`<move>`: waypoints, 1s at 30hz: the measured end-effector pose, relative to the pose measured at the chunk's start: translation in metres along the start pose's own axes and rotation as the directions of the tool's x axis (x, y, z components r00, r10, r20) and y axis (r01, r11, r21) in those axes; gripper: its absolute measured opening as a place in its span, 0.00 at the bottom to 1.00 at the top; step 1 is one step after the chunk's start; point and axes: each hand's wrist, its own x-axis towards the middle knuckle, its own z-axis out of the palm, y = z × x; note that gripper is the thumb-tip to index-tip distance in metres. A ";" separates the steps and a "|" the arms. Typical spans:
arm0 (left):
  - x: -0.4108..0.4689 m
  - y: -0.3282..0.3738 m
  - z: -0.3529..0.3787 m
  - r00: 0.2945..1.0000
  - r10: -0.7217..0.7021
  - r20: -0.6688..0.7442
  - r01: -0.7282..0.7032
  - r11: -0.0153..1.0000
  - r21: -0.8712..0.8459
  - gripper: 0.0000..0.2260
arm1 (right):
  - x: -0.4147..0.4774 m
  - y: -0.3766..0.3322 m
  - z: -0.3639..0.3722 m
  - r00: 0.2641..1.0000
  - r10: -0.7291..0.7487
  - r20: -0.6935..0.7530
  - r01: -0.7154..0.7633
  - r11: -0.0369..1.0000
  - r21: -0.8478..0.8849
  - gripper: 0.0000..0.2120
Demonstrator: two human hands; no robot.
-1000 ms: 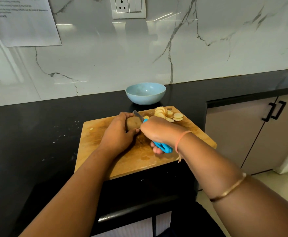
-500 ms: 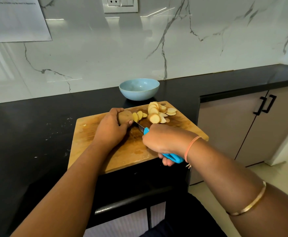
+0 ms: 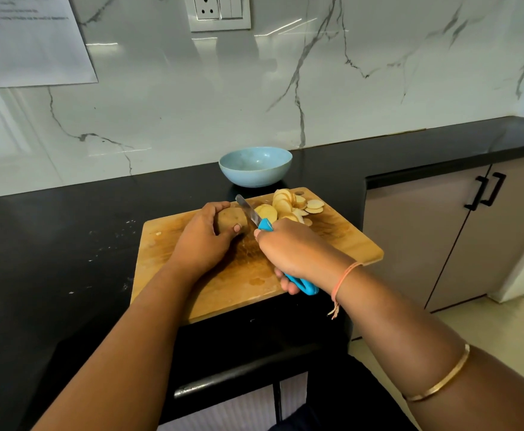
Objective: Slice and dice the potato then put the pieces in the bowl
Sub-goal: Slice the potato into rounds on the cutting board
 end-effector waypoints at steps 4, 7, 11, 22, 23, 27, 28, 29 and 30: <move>0.001 -0.002 0.001 1.000 0.007 -0.001 -0.007 1.000 -0.004 0.23 | 0.000 0.002 0.005 0.988 -0.145 -0.061 0.142 0.989 -0.046 0.15; 0.001 -0.002 0.000 1.000 0.022 0.003 -0.022 1.000 -0.008 0.23 | 0.004 -0.003 -0.002 0.999 -0.004 0.038 0.002 0.999 0.051 0.17; 0.001 -0.006 0.000 0.999 0.054 0.006 -0.054 0.998 -0.013 0.23 | 0.014 -0.016 -0.004 0.998 0.011 0.063 -0.016 0.997 0.079 0.12; 0.003 -0.002 0.006 0.999 0.008 -0.048 -0.007 1.000 0.022 0.22 | 0.004 -0.024 -0.003 0.989 0.111 0.102 -0.087 0.971 -0.221 0.09; 0.004 -0.001 0.006 0.999 0.002 -0.050 -0.001 1.000 0.023 0.23 | 0.000 -0.023 -0.004 0.988 0.110 0.108 -0.081 0.966 -0.247 0.09; 0.005 -0.001 0.006 0.998 -0.026 -0.055 0.027 0.999 0.025 0.23 | -0.016 -0.015 -0.011 0.991 0.054 0.126 -0.016 0.958 -0.288 0.14; 0.005 -0.001 0.006 0.998 -0.035 -0.055 0.036 0.999 0.024 0.23 | -0.020 -0.011 -0.013 0.991 0.040 0.129 0.001 0.953 -0.302 0.17; 0.006 -0.001 0.006 0.998 -0.039 -0.054 0.041 0.999 0.024 0.23 | -0.023 -0.008 -0.015 0.991 0.036 0.131 0.008 0.949 -0.315 0.19; 0.005 -0.001 0.006 0.998 -0.040 -0.053 0.041 0.999 0.026 0.23 | -0.026 -0.004 -0.016 0.991 0.037 0.126 0.007 0.945 -0.328 0.18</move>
